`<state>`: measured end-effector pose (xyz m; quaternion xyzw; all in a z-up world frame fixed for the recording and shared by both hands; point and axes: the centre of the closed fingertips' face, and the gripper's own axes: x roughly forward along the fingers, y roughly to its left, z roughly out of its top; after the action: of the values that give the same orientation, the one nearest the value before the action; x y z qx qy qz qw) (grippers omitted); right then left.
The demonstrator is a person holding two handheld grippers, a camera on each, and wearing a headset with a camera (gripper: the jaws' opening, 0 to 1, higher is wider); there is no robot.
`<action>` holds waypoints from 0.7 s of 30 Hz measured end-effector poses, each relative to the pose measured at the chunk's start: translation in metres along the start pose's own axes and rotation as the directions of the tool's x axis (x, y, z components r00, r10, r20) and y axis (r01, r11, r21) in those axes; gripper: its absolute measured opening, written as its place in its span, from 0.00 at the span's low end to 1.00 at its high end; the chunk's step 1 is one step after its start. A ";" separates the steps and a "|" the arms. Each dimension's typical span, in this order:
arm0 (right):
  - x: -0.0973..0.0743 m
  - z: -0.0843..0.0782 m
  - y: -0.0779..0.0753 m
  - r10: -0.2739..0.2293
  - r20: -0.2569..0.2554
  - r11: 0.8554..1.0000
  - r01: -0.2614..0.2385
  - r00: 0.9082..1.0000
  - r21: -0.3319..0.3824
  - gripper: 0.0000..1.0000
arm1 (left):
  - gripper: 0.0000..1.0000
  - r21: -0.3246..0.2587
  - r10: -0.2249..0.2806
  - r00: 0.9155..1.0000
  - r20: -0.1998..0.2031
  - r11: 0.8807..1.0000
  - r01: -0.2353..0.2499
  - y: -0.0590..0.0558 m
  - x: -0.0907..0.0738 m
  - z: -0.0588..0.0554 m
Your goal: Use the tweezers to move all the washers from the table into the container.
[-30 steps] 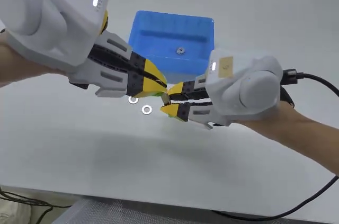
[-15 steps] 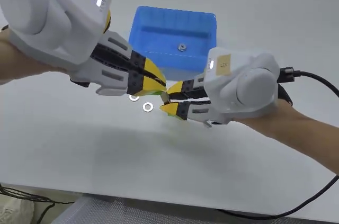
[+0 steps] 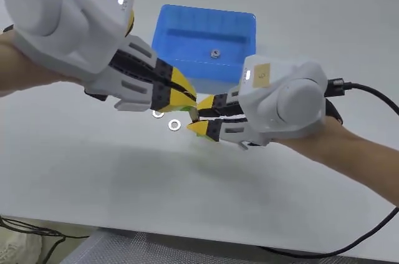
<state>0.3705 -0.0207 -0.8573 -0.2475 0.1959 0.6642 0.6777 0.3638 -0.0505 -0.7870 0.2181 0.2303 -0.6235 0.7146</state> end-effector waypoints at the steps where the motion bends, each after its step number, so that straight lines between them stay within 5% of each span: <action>1: -0.001 0.000 0.000 0.003 -0.001 1.000 -0.003 1.000 -0.007 0.12 | 0.06 0.001 -0.002 1.000 0.000 1.000 0.002 0.000 0.001 0.001; 21: -0.002 -0.004 0.001 0.031 -0.006 0.999 -0.031 0.999 0.006 0.10 | 0.06 -0.003 -0.023 1.000 -0.015 1.000 0.023 0.003 0.003 0.001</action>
<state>0.3699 -0.0248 -0.8588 -0.2446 0.2036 0.6733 0.6673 0.3669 -0.0532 -0.7882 0.2192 0.2391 -0.6299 0.7057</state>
